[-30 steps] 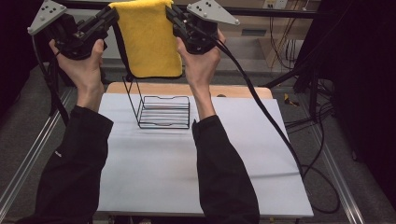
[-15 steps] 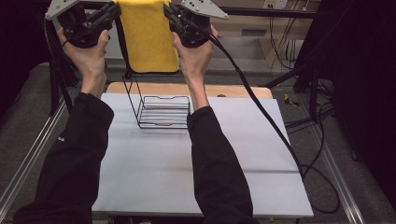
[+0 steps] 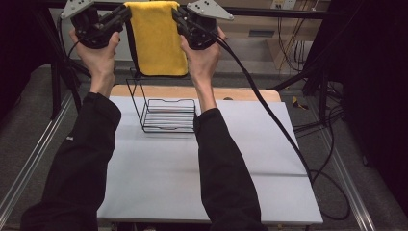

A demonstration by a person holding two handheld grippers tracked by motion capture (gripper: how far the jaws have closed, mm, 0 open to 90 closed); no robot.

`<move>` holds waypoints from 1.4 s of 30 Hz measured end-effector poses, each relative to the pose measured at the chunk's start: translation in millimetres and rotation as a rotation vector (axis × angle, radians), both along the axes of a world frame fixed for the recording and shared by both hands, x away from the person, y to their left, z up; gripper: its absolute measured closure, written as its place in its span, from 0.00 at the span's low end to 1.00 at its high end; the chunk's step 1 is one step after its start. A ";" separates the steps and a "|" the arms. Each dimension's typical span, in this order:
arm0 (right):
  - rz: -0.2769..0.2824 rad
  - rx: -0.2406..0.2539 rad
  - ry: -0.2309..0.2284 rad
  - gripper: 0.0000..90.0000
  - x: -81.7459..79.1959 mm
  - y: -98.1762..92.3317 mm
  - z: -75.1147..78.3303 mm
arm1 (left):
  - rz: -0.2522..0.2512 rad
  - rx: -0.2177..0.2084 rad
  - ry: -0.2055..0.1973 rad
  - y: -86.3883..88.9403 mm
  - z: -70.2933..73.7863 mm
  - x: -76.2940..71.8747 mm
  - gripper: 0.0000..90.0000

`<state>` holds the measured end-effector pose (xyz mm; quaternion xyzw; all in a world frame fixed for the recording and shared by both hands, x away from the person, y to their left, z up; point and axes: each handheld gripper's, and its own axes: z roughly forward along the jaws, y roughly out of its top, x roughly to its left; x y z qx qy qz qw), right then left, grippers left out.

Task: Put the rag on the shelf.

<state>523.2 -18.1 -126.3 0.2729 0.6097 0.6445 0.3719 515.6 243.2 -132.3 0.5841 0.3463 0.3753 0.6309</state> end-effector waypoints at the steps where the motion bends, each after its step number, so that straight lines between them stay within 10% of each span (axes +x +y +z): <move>1: 0.005 0.001 0.003 0.93 0.3 -0.3 -3.5 | -0.003 0.001 0.007 1.2 -4.9 0.2 0.90; 16: 0.048 -0.026 0.058 0.93 -7.3 -4.9 -54.7 | -0.060 0.041 0.032 10.1 -54.8 -14.1 0.90; 42: 0.099 -0.053 0.062 0.92 -32.8 -19.7 -88.8 | -0.103 0.118 0.033 7.6 -82.5 -43.3 0.89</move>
